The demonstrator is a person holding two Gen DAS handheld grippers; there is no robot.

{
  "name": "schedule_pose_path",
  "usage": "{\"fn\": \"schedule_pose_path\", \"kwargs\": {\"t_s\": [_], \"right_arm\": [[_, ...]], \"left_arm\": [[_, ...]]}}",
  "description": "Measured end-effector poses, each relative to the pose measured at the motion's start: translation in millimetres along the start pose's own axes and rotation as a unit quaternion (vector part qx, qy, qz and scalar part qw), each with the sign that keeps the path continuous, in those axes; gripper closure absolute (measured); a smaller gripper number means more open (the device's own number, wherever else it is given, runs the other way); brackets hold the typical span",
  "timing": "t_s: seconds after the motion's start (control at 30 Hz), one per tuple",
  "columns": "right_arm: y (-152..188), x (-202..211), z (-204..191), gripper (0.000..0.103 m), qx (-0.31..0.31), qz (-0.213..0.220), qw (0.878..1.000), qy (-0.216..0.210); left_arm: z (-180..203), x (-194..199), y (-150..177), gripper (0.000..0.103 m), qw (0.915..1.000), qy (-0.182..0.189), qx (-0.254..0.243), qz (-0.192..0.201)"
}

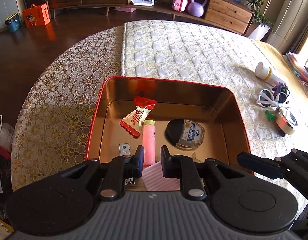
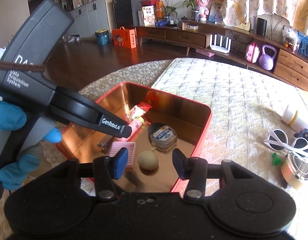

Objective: Organize rigid objects
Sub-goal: 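Lift both tools out of the box back toward the remaining items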

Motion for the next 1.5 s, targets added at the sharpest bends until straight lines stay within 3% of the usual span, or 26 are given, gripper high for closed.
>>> {"fn": "schedule_pose_path", "kwargs": {"t_s": [0.13,0.27,0.7,0.77,0.83,1.03,1.2,1.5], "right_arm": [[0,16,2,0.051,-0.005,0.017,1.000,-0.001],[1,33,2,0.045,-0.008,0.034,0.999,-0.002],[15,78,17,0.028,-0.011,0.080,0.996,0.030],[20,85,24,0.026,-0.019,0.084,0.996,0.035],[26,93,32,0.023,-0.027,0.088,0.995,0.039],[36,116,66,0.009,-0.067,0.106,0.990,0.060],[43,132,99,0.002,-0.091,0.123,0.985,0.084],[48,138,145,0.001,-0.112,0.126,0.979,0.111]], "left_arm": [[5,13,2,0.085,0.9999,-0.002,-0.009,0.013],[9,26,4,0.073,0.9995,-0.002,-0.009,0.030],[35,61,17,0.070,0.9979,0.005,-0.017,0.062],[41,66,19,0.045,0.9973,0.005,-0.018,0.070],[47,71,22,0.035,0.9963,0.001,-0.021,0.084],[71,76,24,0.035,0.9958,0.010,-0.033,0.085],[93,76,24,0.024,0.9947,0.020,-0.039,0.092],[135,65,6,0.021,0.9930,0.044,-0.044,0.101]]}}
Point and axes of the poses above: each gripper's, at about its wrist camera, not at the fingertips, and x roughly against the way its jaws point, z to its right, y to its underside, the point moved 6 cm from there along -x, roughly the way its jaws point, and after that the axes turned 7 degrees about -x, right-handed, at the moved point
